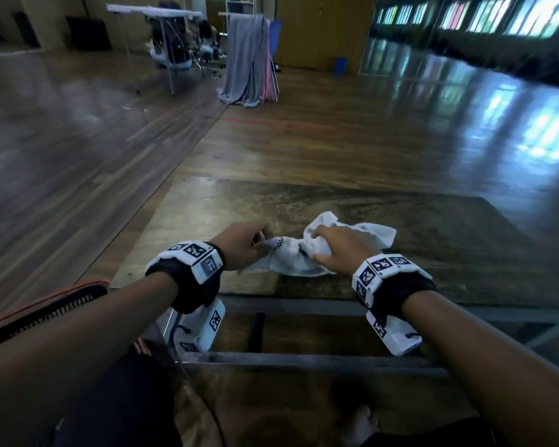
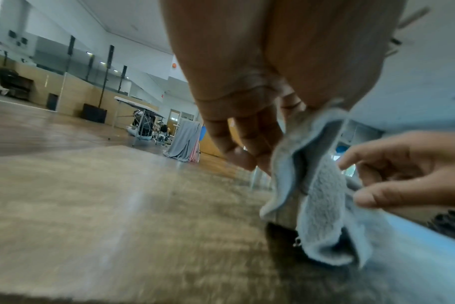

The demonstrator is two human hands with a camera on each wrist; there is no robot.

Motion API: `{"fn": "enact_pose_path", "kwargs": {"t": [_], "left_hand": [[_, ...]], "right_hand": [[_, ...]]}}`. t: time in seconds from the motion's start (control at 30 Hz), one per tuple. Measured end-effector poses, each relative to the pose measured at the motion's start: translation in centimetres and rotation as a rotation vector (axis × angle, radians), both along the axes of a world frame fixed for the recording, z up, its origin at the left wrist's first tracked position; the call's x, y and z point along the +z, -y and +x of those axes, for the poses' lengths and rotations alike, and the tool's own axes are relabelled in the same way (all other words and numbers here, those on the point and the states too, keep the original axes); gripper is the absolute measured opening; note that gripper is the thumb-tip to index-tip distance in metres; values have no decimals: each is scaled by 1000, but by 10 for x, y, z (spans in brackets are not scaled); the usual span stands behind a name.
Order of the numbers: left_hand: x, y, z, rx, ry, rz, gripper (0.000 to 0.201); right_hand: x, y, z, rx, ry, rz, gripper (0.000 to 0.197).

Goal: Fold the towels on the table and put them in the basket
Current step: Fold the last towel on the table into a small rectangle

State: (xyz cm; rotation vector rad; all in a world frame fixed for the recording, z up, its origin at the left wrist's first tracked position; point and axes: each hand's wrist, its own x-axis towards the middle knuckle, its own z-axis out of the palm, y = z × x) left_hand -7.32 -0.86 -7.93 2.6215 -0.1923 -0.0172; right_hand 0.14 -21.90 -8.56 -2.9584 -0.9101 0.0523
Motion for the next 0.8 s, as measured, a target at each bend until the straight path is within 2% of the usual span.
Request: {"fn": "enact_pose_path", "kwargs": {"t": [0.07,0.1,0.2,0.33,0.43,0.47,0.53,0.6,0.63,0.73,0.8], "left_hand": [[28,2,-7,-21,59,-20,22],[43,5,-10,-30,87,-41,22],[85,11,-19,-16,159,-76,21],[133,12,-36,-6,282,-63,30],[162,8,-53,-72,325,-58,46],[169,7,-57,-77,374,-53,46],[183,6,-65,-75,508,-79,32],[195,7,-70,-81,608,-120,14],[201,7,-72,-76,638,-132,12],[219,9,-76,-26,690,-206,22],[231,14,-79,-22,700,-277,23]], "right_hand": [[20,-4,-13,97,-33,61,52],[29,-8,-20,148,-40,81,50],[62,-19,-36,221,-23,247,18],[108,-16,-48,167,-81,605,5],[141,-10,-57,129,-215,850,18],[151,-9,-61,126,-228,911,22],[166,-6,-67,119,-222,1013,30],[176,-2,-73,118,-195,1059,35],[180,-1,-77,120,-177,1055,33],[194,2,-87,135,-184,1032,23],[203,3,-95,109,-280,1019,14]]}}
